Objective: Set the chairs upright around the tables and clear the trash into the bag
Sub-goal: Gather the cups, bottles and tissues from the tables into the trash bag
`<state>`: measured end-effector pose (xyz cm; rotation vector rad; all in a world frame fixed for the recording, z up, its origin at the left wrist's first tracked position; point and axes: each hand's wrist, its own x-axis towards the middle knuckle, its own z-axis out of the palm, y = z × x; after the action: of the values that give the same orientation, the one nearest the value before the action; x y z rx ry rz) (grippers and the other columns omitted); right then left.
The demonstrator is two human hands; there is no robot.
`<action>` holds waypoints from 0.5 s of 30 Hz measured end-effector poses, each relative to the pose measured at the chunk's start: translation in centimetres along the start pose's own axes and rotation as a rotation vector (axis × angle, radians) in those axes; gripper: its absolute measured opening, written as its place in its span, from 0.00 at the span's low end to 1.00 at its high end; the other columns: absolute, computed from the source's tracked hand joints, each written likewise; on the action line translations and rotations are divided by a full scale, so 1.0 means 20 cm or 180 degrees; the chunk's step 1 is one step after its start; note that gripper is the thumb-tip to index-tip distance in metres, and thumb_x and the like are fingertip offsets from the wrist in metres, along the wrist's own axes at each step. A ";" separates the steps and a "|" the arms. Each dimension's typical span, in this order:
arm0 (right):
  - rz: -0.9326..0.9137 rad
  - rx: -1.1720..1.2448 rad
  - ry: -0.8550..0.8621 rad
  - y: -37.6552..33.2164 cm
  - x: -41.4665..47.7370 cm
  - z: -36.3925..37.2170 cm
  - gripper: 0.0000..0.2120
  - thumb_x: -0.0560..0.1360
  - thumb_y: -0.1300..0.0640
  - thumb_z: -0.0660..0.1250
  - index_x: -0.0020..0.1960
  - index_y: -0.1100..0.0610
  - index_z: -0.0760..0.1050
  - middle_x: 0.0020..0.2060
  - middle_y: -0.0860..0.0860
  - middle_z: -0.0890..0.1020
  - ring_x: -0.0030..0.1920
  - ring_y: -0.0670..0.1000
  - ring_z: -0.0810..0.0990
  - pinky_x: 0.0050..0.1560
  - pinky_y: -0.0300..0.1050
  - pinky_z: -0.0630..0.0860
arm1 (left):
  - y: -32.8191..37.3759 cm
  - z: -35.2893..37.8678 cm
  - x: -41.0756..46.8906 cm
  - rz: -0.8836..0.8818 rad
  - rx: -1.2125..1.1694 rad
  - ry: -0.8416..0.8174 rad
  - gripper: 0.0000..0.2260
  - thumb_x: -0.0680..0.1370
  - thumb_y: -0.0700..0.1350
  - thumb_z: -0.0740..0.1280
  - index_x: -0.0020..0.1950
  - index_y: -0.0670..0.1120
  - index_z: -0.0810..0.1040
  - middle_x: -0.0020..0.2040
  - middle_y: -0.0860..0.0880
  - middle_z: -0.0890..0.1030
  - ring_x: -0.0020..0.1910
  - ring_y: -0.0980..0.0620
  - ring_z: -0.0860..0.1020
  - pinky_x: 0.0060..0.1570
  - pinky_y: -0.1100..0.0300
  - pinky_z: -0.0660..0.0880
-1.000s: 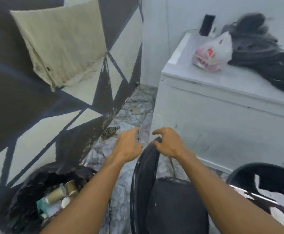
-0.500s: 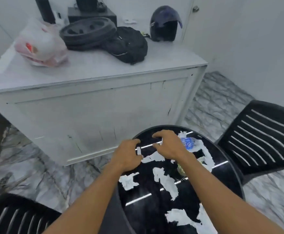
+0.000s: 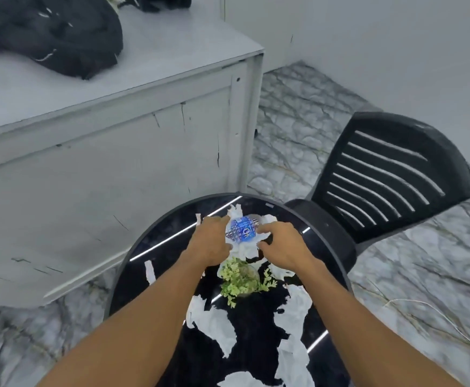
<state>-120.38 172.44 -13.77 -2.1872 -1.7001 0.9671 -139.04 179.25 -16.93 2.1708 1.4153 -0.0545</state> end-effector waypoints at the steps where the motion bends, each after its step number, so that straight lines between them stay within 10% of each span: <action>1: 0.0025 0.0009 0.0000 0.02 0.00 0.01 0.18 0.74 0.53 0.68 0.64 0.50 0.78 0.64 0.48 0.79 0.63 0.51 0.76 0.64 0.48 0.73 | -0.01 0.02 0.02 -0.0024 0.0099 -0.0046 0.31 0.74 0.49 0.72 0.74 0.48 0.65 0.69 0.45 0.72 0.70 0.44 0.67 0.67 0.50 0.67; 15: -0.0548 0.0026 0.0118 -0.44 0.02 0.00 0.14 0.74 0.54 0.70 0.59 0.52 0.81 0.57 0.48 0.83 0.55 0.50 0.81 0.59 0.49 0.76 | -0.27 -0.37 -0.33 -0.0325 -0.0452 0.0858 0.23 0.76 0.41 0.70 0.70 0.46 0.70 0.63 0.44 0.77 0.64 0.43 0.72 0.59 0.52 0.71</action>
<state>-127.28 175.59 -9.11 -2.0012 -1.8281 0.8824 -148.39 178.84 -10.70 2.0456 1.6242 0.3031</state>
